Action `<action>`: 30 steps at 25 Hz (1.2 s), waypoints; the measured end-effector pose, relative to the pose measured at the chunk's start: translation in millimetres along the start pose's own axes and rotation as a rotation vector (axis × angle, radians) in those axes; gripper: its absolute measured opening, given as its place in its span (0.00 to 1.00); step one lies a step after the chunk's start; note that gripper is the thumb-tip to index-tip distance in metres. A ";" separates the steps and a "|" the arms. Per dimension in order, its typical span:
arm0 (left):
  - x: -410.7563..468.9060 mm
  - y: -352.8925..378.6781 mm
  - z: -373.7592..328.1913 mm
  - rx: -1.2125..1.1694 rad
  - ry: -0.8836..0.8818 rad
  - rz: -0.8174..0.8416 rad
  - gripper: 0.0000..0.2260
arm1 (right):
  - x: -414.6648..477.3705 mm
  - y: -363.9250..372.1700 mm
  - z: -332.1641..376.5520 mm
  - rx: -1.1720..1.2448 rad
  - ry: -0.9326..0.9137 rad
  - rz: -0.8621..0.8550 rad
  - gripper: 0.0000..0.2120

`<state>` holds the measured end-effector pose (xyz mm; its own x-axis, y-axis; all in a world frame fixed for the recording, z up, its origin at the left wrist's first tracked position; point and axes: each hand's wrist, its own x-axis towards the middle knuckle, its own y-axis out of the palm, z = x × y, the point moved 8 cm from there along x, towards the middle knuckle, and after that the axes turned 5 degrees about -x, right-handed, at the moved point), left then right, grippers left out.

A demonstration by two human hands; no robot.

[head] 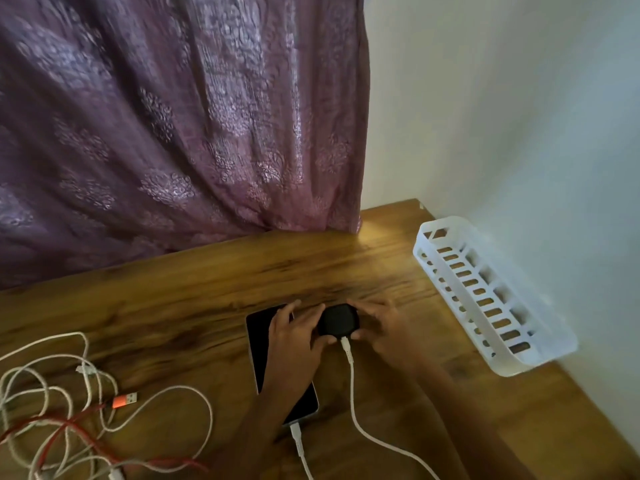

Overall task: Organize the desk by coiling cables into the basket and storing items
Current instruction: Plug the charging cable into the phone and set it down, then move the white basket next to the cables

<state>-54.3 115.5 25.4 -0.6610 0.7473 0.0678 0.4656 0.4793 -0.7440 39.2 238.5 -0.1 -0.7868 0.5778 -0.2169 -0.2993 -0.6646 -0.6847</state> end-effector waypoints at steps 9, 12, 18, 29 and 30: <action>6.6 13.5 11.8 0.156 -0.001 0.062 0.24 | 9.0 10.9 -8.8 -0.076 -0.016 -0.005 0.27; 6.6 15.9 12.6 0.181 -0.018 0.093 0.24 | 6.9 10.9 -7.4 -0.102 -0.035 -0.009 0.27; 5.9 14.0 9.6 0.072 -0.034 0.139 0.28 | -4.6 3.6 2.1 -0.051 -0.050 -0.034 0.29; 12.3 72.1 -118.5 -0.408 0.010 0.220 0.21 | -83.6 -165.2 -63.9 -0.148 0.155 -0.792 0.16; 13.4 82.1 -124.8 -0.482 -0.051 0.242 0.21 | -88.0 -175.8 -74.0 -0.164 0.228 -0.792 0.16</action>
<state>48.5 222.4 48.3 -0.5234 0.8451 -0.1090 0.8174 0.4619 -0.3443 200.9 339.5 87.9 -0.2438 0.9378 0.2471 -0.6209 0.0448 -0.7826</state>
